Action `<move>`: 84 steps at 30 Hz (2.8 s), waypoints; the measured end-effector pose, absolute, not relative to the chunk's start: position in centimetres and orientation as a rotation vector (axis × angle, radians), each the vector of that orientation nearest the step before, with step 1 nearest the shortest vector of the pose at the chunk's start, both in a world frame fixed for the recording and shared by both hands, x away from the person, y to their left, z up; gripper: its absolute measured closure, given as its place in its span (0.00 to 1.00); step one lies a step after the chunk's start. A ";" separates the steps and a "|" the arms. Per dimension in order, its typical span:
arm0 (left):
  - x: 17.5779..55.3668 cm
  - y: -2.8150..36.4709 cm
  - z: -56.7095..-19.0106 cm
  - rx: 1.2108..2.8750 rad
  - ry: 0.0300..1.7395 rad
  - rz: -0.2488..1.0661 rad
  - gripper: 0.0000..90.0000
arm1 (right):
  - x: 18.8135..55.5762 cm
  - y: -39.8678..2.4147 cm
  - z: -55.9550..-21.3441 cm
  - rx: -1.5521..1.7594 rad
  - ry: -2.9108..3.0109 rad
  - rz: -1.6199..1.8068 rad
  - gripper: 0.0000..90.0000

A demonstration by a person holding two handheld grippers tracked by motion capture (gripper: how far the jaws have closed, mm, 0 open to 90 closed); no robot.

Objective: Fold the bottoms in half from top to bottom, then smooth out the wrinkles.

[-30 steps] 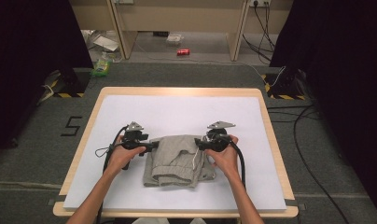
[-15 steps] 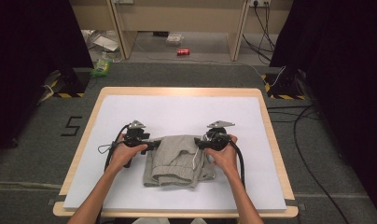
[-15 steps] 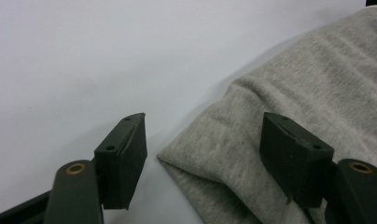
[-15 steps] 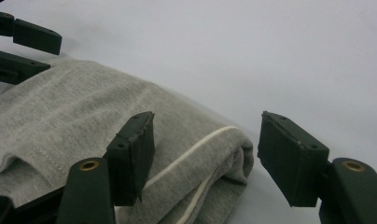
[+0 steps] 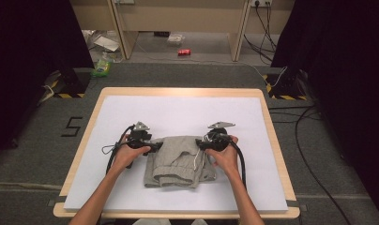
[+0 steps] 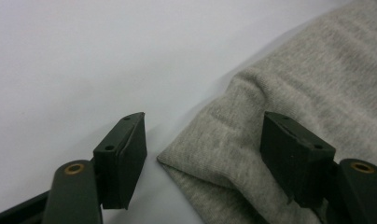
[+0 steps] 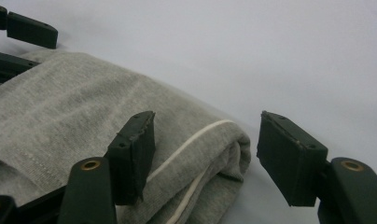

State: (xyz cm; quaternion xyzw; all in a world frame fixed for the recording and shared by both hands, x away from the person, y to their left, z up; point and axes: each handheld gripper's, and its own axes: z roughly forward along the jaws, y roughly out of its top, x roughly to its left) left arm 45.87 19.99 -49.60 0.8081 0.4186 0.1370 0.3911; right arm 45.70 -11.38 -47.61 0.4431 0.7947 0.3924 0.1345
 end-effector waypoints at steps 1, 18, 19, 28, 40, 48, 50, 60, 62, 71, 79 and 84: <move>45.8 19.9 -49.6 2.054 1.063 0.362 0.35 | 45.7 -11.3 -47.7 1.283 2.311 1.132 0.43; 45.3 20.2 -49.8 2.035 1.001 0.329 0.67 | 46.0 -11.4 -48.9 1.309 2.330 1.145 0.57; 45.3 20.2 -49.8 2.030 0.997 0.322 0.73 | 45.9 -11.3 -48.9 1.302 2.327 1.144 0.59; 45.2 20.0 -49.9 2.023 0.972 0.342 0.85 | 45.6 -11.1 -48.6 1.228 2.314 1.119 0.78; 47.8 19.9 -49.1 2.017 0.995 0.386 0.87 | 47.2 -11.3 -48.0 1.243 2.256 1.157 0.80; 50.1 20.2 -48.9 2.027 1.024 0.391 0.87 | 49.9 -10.4 -47.1 1.264 2.233 1.147 0.79; 50.5 20.3 -48.8 2.030 1.020 0.399 0.87 | 50.3 -10.3 -47.2 1.269 2.232 1.137 0.79; 52.4 19.9 -48.4 2.062 1.029 0.438 0.87 | 52.1 -9.8 -47.2 1.282 2.210 1.113 0.79; 52.7 19.9 -48.3 2.067 1.031 0.450 0.87 | 52.4 -9.7 -47.1 1.276 2.207 1.101 0.79; 53.4 20.5 -49.0 2.061 1.072 0.472 0.88 | 53.2 -9.6 -48.0 1.317 2.194 1.082 0.79; 53.5 20.6 -49.0 2.037 1.111 0.495 0.81 | 53.4 -9.8 -48.0 1.349 2.184 1.058 0.66; 53.6 21.0 -48.9 2.009 1.155 0.502 0.72 | 53.3 -10.5 -47.3 1.381 2.145 1.052 0.57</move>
